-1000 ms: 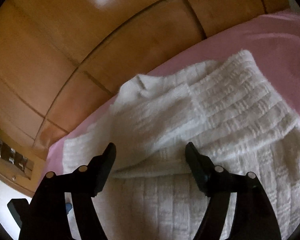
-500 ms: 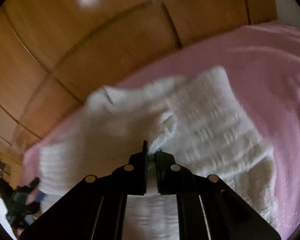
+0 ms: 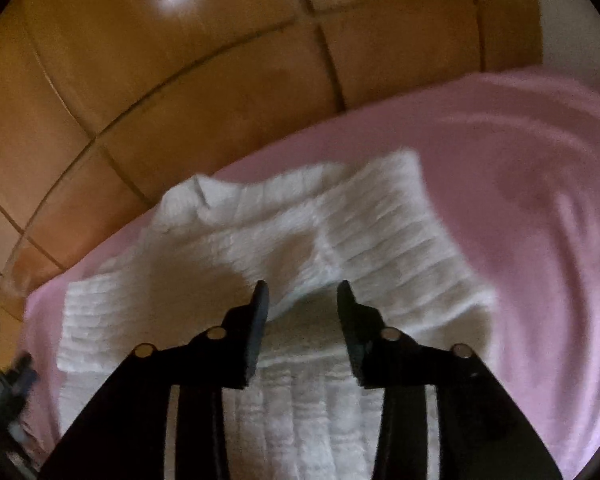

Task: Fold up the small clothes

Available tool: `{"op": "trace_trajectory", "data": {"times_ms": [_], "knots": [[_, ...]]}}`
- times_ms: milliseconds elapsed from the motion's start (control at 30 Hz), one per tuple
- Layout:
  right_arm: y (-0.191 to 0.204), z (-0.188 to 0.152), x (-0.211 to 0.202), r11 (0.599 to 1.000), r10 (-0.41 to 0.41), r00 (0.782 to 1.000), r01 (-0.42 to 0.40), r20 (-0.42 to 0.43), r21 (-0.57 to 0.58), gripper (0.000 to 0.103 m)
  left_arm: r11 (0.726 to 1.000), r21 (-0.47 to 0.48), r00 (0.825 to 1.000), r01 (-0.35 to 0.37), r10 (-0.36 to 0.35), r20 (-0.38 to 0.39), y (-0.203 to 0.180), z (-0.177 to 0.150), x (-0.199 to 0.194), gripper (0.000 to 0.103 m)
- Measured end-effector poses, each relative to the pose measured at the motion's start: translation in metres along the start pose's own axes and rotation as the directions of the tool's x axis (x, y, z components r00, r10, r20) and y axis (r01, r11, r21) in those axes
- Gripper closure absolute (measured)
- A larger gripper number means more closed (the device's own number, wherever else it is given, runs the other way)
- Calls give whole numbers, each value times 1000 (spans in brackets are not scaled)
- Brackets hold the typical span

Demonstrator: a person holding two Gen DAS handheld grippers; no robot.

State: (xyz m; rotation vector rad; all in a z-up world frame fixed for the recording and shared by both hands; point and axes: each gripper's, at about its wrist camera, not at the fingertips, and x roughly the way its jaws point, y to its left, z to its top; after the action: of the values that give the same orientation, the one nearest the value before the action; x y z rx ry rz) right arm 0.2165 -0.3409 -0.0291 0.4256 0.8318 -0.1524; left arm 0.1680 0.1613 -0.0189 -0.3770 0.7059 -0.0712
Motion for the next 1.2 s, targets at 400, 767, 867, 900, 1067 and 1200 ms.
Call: {"op": "trace_trajectory", "data": {"times_ms": [400,767,867,900,1067,1200], "knots": [[51,2,25,983,14,1000,-18,-26,-183,30,975,221,996,24,-5,-89,-75,21,82,29],[54,-11,57,967,-35,998,21,-51,-255,12,983,159,991,-95,108,-81,-56,9,79,29],[53,-11,54,968,-32,998,19,-47,-252,11,978,189,995,-88,96,-33,-59,2,50,29],[54,-11,54,967,-35,998,23,-45,-253,11,978,191,996,-81,88,-28,-60,0,43,29],[58,-13,50,965,-62,997,51,-35,-258,7,978,201,999,-52,52,5,-63,-16,7,24],[58,-20,35,969,-57,998,53,-9,-241,3,977,209,999,-32,33,-1,-63,-28,-6,24]]}}
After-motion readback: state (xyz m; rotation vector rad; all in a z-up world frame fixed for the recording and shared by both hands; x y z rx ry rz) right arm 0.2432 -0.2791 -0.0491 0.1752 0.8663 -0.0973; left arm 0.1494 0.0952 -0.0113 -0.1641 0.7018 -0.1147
